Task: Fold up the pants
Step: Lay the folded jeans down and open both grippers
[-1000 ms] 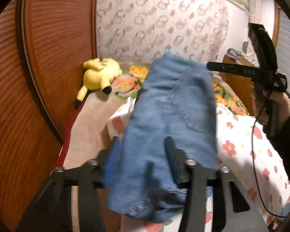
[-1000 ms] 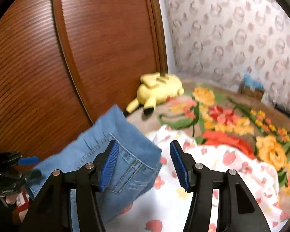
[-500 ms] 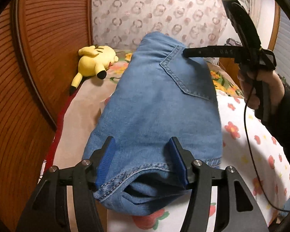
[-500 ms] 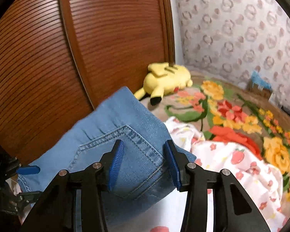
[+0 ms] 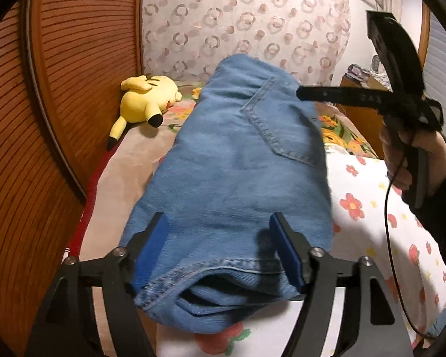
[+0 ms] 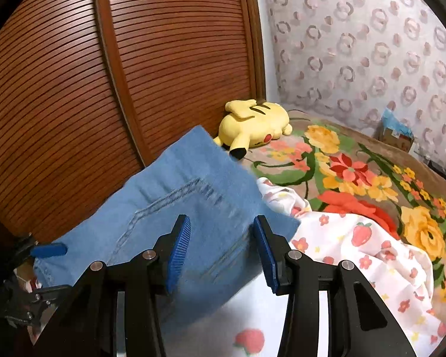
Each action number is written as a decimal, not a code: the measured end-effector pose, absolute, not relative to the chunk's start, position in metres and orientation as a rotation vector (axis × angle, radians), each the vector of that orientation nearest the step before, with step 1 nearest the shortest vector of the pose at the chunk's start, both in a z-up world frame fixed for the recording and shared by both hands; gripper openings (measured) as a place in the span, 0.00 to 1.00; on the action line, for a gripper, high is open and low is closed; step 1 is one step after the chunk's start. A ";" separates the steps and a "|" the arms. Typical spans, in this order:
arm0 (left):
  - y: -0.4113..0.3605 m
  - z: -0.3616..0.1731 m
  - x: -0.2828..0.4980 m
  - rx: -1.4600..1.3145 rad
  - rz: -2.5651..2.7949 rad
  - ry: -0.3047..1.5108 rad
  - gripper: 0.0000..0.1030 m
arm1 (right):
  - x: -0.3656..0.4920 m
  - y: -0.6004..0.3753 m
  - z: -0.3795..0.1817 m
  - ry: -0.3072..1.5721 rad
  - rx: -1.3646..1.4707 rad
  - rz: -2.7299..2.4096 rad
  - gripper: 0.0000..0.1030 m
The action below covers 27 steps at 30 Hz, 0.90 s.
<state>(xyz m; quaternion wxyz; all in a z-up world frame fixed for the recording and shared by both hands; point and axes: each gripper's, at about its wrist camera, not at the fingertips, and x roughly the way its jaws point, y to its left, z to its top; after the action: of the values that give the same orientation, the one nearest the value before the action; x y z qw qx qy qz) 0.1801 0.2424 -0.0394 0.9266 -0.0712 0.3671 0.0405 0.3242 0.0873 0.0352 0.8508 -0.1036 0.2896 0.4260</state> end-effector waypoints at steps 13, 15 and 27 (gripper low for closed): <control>0.194 0.014 0.160 -0.088 0.037 0.624 0.83 | 0.245 0.011 0.057 0.551 -0.161 0.871 0.51; 0.185 0.021 0.156 -0.075 0.031 0.605 0.84 | 0.230 -0.006 0.061 0.531 -0.152 0.842 0.54; 0.108 0.048 0.125 -0.028 -0.049 0.552 0.86 | 0.141 -0.105 0.079 0.442 -0.109 0.668 0.66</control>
<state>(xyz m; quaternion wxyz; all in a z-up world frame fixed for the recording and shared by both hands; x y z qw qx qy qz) 0.1252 0.1084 0.0485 0.9618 -0.0137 0.2724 -0.0242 0.1410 -0.1049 0.0787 0.9194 -0.0528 0.2152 0.3250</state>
